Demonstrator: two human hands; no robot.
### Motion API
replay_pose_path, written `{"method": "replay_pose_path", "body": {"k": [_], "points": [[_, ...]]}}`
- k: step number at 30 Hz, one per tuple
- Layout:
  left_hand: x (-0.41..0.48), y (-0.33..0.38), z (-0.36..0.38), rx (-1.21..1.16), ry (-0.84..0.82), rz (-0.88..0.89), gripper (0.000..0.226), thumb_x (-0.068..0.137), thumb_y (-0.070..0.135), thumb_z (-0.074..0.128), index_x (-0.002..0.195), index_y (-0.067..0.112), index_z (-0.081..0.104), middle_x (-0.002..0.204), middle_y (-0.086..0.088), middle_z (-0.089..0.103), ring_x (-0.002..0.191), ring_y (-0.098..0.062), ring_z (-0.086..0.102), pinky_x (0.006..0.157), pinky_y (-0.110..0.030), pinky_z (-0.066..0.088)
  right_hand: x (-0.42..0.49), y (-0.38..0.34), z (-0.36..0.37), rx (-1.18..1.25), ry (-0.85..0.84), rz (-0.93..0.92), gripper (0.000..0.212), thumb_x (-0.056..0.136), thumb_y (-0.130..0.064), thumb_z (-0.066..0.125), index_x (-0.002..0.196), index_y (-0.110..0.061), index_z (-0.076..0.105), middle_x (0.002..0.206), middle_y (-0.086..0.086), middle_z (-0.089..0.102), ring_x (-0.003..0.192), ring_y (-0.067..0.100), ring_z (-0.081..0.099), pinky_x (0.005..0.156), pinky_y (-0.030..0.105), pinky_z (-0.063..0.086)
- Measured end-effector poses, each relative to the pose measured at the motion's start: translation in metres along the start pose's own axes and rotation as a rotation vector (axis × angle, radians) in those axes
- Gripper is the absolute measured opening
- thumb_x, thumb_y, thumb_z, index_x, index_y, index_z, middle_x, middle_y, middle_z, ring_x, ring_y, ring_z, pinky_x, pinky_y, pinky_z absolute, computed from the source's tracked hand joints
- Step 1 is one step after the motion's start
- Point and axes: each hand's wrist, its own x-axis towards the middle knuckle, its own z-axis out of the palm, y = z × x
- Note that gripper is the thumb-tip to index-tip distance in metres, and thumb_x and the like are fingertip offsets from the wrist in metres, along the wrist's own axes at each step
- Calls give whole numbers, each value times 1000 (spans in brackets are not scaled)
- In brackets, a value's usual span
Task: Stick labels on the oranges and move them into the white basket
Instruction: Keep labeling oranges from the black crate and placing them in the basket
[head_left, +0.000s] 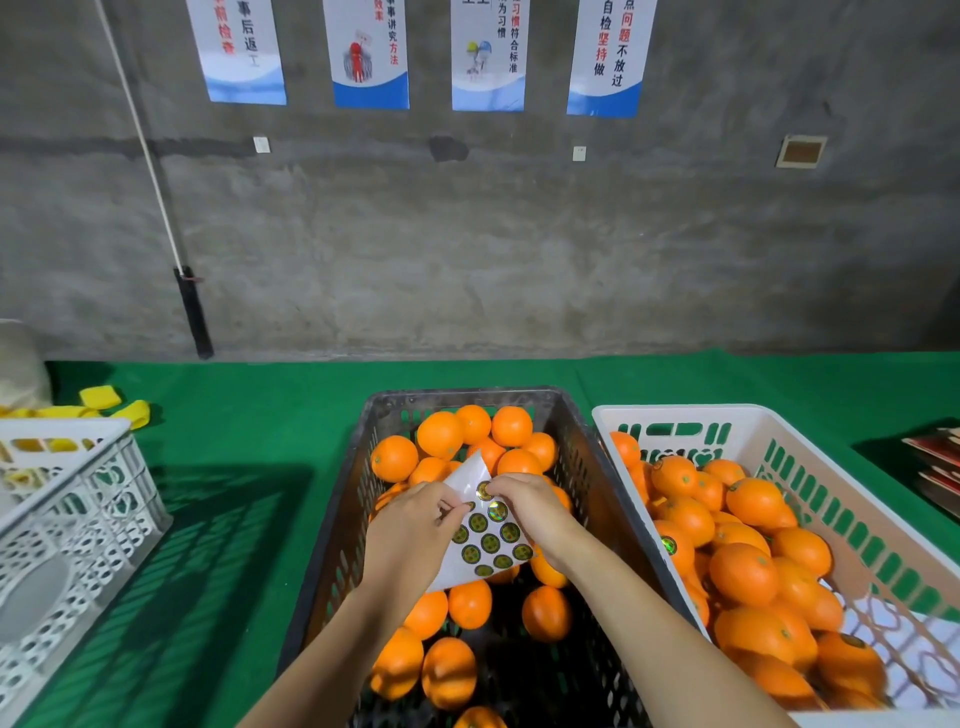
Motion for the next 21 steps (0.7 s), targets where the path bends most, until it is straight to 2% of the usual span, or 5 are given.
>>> {"method": "replay_pose_path", "body": {"k": [4, 8, 13, 17, 21], "points": [[-1, -1, 0, -66, 0, -72, 13, 95, 42, 59, 83, 40, 59, 86, 20, 57, 80, 1, 54, 59, -19, 37, 6, 3, -6, 58, 184, 48, 15, 94, -25, 55, 87, -16, 45, 81, 11, 43, 73, 24, 40, 59, 33, 34], [-1, -3, -1, -18, -3, -136, 12, 99, 37, 53, 93, 36, 63, 94, 16, 57, 83, -6, 54, 59, -22, 37, 12, 11, -13, -162, 338, -7, 36, 93, -24, 50, 63, -17, 30, 58, 1, 29, 56, 20, 29, 60, 38, 26], [7, -12, 10, -159, -195, -320, 24, 102, 30, 50, 79, 25, 50, 72, 1, 48, 60, -19, 41, 54, -30, 27, 7, 21, -9, -738, 302, -84, 35, 101, -34, 42, 68, -22, 39, 64, -1, 42, 55, 18, 37, 50, 32, 25], [34, -25, 13, -470, -210, -714, 23, 99, 20, 59, 77, 19, 57, 76, -6, 58, 73, -26, 54, 67, -37, 51, 5, 19, -10, -792, 276, -85, 34, 102, -34, 41, 70, -23, 38, 66, -2, 41, 57, 16, 37, 49, 32, 26], [55, -39, 11, -414, -145, -650, 32, 95, 12, 61, 66, 24, 53, 70, 4, 55, 62, -13, 51, 67, -29, 48, 3, 18, -10, -832, 249, -103, 26, 102, -34, 41, 80, -21, 47, 71, -2, 47, 63, 17, 45, 50, 30, 29]]}}
